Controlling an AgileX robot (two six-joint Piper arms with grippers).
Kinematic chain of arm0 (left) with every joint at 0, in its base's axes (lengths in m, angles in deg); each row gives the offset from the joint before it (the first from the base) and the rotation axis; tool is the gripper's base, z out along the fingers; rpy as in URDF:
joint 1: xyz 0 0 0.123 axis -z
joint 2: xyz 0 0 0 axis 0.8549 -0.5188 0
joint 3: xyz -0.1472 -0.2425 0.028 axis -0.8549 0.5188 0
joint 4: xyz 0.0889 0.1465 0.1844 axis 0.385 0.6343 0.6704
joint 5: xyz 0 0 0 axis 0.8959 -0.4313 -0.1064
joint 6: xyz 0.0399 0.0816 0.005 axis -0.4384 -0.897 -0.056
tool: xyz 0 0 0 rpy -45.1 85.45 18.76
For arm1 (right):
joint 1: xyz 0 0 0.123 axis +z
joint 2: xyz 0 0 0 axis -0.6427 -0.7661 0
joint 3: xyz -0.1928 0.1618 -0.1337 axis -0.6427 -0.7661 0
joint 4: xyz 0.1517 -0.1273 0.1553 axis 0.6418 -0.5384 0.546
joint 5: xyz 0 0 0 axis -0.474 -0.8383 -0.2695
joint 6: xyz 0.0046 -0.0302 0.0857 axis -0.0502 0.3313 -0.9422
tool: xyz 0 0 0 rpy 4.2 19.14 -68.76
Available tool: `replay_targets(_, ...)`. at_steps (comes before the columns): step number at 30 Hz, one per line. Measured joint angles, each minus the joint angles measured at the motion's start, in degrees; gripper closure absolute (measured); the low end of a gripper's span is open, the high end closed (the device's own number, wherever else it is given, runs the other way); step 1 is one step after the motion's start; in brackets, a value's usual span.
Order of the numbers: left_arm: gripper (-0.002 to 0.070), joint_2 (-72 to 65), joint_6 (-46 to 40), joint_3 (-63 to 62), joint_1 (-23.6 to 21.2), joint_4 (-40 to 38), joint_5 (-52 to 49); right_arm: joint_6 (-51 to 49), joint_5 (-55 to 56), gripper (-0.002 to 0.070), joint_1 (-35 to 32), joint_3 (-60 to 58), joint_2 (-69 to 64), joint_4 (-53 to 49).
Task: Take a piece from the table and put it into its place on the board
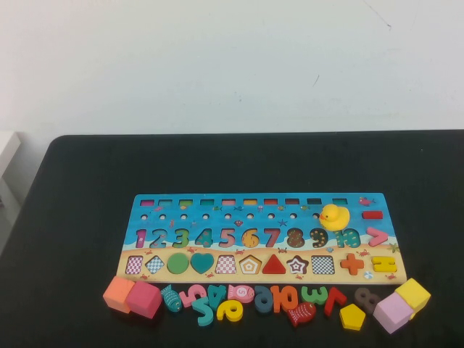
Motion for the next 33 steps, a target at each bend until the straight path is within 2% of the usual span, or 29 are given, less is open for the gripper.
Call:
replay_targets(17,0.0676,0.0,0.0,0.0,0.0,0.0,0.0,-0.2,0.0,0.0657,0.0,0.0,0.0,1.2)
replay_targets(20,0.0676,0.0,0.0,0.0,0.0,0.0,0.0,-5.0,0.7,0.0657,0.0,0.0,0.0,12.6)
replay_targets(22,0.0676,0.0,0.0,0.0,0.0,0.0,0.0,-11.5,0.8,0.0657,0.0,0.0,0.0,28.7)
replay_targets(25,0.0676,0.0,0.0,0.0,0.0,0.0,0.0,-14.9,0.9,0.0657,0.0,0.0,0.0,41.9)
replay_targets(33,0.0676,0.0,0.1,0.0,0.0,0.0,-0.1,-7.8,1.2,0.0657,0.0,0.0,0.0,45.7)
